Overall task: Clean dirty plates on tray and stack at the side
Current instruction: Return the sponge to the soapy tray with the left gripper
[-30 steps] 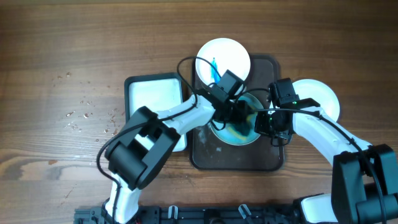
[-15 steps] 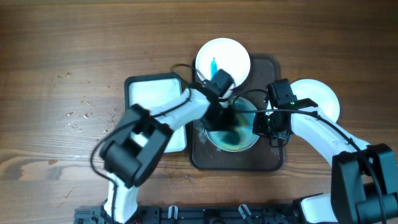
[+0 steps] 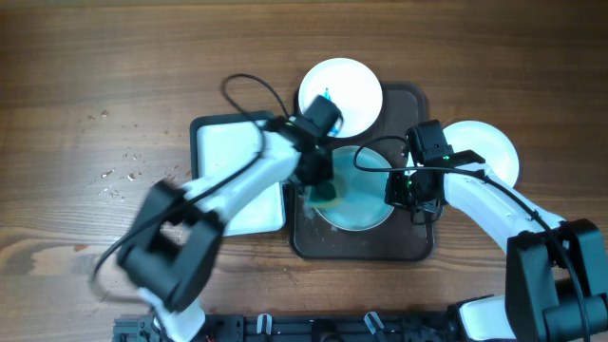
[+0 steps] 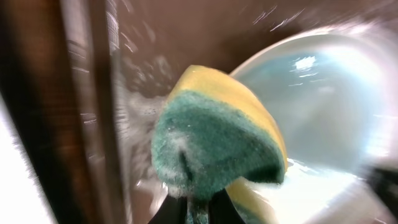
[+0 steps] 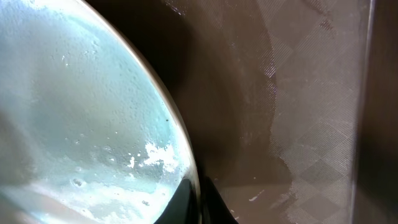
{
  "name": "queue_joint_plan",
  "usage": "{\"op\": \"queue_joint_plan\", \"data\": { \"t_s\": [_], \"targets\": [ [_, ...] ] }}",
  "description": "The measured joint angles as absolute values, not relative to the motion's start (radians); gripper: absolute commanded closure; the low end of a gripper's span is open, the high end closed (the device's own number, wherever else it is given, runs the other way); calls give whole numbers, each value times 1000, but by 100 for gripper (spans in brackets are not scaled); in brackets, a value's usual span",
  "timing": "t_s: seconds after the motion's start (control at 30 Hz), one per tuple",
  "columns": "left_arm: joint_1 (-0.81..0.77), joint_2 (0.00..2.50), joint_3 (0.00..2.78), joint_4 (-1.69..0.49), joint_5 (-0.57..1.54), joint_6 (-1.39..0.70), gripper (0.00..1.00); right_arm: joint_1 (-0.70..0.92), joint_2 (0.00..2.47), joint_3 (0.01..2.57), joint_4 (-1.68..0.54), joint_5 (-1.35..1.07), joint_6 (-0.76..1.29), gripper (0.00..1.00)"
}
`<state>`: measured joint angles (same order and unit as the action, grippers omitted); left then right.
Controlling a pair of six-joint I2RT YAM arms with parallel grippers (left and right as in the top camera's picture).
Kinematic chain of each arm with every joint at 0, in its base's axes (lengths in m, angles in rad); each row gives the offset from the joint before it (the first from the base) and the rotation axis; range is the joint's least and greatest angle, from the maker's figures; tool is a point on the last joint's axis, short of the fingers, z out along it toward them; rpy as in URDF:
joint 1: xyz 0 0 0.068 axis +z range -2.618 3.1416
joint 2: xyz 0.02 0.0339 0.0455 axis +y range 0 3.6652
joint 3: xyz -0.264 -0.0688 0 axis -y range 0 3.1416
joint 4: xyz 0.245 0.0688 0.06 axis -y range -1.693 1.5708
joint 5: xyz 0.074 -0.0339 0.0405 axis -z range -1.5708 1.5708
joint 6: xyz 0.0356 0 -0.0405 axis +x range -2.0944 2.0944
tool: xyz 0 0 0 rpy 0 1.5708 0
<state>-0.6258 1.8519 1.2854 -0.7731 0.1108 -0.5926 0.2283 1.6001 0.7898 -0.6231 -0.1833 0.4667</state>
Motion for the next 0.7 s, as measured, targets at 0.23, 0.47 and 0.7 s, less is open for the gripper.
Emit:
{"op": "queue_joint_plan", "data": {
  "t_s": [0.23,0.47,0.7],
  "targets": [
    [-421,1390,1290,-961,149,-494,96,228,1600,790,-623,-183,467,96],
    [-220,1368,1118,-924,3,-464,96,228,1600,789,-612,-184,450,96],
    [-156,1422,843,-751,9,-447,48,290,1414,916,-915,-103,396,96]
  ]
}}
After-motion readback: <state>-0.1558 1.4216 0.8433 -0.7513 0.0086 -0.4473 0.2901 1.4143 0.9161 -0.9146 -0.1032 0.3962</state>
